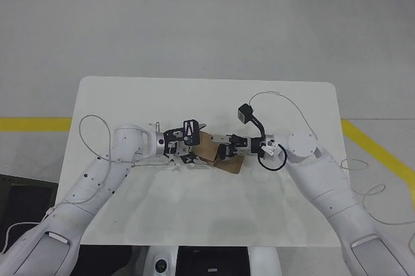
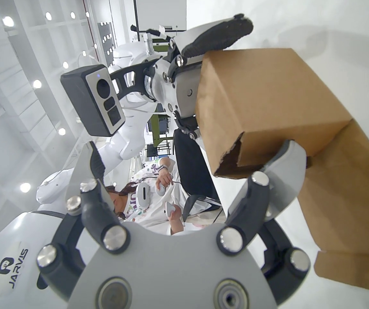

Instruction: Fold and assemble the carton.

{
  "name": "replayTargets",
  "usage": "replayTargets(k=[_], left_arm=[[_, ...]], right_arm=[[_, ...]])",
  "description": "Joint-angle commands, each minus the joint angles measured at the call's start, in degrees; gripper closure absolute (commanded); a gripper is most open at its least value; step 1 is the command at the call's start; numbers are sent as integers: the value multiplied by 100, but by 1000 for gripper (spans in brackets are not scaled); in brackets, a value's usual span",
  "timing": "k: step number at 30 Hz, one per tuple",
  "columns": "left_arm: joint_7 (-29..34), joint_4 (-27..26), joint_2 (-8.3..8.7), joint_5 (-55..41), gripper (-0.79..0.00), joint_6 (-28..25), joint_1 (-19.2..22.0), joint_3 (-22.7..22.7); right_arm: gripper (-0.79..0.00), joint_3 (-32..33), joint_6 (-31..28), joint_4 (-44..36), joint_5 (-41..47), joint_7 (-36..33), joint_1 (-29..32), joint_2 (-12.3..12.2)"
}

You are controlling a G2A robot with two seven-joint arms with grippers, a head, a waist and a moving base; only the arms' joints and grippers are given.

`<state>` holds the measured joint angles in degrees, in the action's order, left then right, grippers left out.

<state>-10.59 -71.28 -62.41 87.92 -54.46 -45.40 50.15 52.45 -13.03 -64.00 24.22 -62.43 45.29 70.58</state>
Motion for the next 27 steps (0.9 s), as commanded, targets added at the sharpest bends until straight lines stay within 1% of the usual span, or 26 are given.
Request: replayTargets(k=[1,7,12,27], left_arm=[[54,-20,5,-28,-785,-17,-14,20],[187,-77,19,-133,-785,-60,-57,89],[234,-94,27,-186,-785,-92,-107,117],[309,-61,46,-252,-785,-76,-203,195]], right_arm=[[-785,-28,23,16,20,116,17,21],[-785,-69,-142,23,66,501,105,82],[-785,-73,-224,26,101,659,174,114],[-785,-89,-429,208,428,698,209,232]])
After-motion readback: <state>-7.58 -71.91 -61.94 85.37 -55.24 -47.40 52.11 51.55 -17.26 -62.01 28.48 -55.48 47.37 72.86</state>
